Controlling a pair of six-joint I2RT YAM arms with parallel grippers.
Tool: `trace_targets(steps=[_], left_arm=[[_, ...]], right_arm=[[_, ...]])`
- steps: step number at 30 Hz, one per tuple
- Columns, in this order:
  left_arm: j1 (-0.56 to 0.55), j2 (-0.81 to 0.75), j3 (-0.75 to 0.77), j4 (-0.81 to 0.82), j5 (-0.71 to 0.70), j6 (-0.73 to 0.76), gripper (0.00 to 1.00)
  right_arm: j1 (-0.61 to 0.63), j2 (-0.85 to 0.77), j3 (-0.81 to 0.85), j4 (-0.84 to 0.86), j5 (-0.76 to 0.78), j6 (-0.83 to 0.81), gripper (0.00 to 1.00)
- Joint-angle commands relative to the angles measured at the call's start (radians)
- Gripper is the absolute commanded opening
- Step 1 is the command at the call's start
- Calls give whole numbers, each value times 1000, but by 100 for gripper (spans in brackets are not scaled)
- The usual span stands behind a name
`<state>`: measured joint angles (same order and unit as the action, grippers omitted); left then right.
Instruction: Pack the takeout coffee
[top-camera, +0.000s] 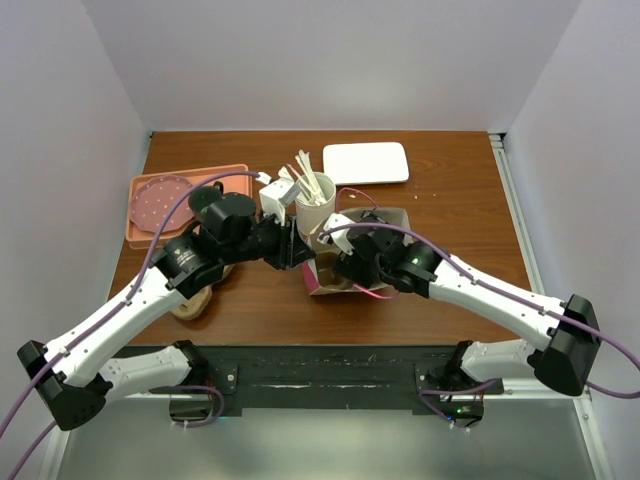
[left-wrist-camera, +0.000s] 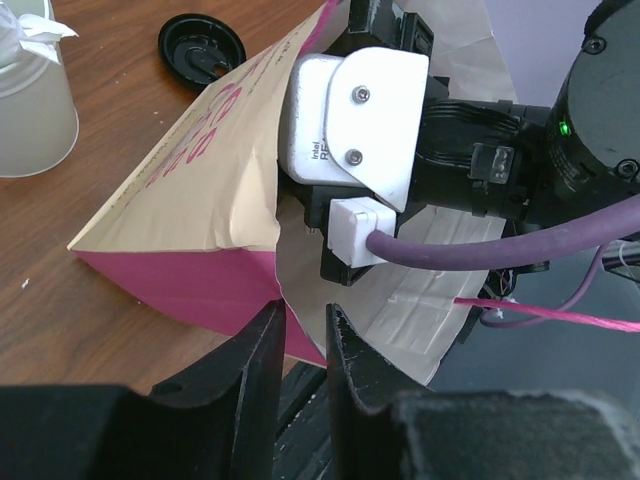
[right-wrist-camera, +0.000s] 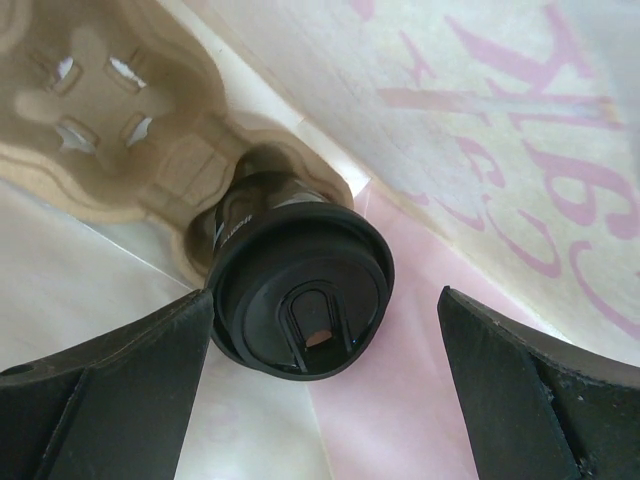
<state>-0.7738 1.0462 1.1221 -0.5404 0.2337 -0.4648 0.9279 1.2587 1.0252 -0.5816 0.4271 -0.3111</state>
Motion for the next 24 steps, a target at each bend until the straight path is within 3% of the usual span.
trace_targets(steps=[1, 24], left_arm=[[-4, -26, 4, 31, 9, -20, 28], [-4, -37, 19, 10, -23, 0, 29]], right_arm=[[-9, 28, 75, -27, -4, 7, 98], [-17, 38, 141, -18, -24, 1, 98]])
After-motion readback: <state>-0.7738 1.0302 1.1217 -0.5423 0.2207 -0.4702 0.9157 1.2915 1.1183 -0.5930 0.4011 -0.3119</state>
